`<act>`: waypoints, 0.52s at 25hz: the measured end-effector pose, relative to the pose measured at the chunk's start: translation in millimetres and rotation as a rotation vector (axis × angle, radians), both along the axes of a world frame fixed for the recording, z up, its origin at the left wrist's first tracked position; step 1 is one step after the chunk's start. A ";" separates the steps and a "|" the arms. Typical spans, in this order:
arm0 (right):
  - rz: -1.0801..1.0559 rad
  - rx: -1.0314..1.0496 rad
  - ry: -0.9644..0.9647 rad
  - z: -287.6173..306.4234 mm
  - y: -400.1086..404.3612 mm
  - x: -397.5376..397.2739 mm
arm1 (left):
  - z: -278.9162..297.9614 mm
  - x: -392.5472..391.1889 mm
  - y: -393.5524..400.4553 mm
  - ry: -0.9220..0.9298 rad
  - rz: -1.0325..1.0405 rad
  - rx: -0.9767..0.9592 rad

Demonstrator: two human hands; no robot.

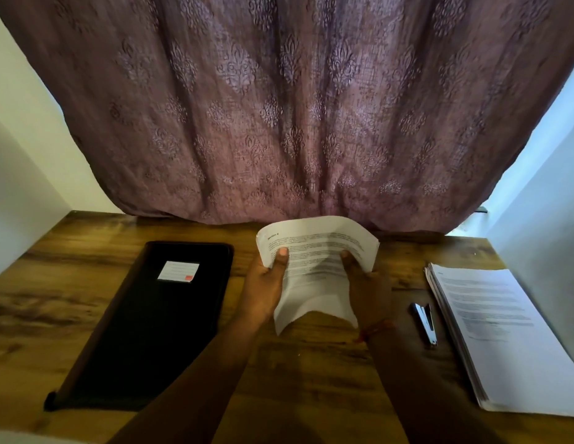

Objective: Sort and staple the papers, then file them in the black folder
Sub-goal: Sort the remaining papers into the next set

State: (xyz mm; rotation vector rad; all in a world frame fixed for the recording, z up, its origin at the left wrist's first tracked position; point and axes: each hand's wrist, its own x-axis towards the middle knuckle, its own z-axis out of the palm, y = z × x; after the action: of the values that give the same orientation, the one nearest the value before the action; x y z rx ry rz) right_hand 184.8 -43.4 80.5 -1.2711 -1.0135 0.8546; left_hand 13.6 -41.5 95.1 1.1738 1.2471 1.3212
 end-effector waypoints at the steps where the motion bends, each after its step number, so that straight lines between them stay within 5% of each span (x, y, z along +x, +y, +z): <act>1: -0.012 -0.004 0.007 -1.1 -1.6 -1.7 | 3.0 2.2 -1.8 0.021 -0.003 0.012; 9: 0.091 -0.021 -0.068 -2.9 -4.5 8.3 | -0.3 -2.9 1.3 0.007 0.002 0.078; 13: 0.105 0.161 -0.235 35.3 7.1 24.0 | 21.6 -16.4 10.4 0.061 0.001 0.210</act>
State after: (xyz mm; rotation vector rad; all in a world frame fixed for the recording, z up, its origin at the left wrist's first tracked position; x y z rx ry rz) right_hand 208.8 -36.3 115.8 -1.2083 -1.3193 0.6974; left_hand -2.7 -31.1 116.6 1.3695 1.1730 1.4537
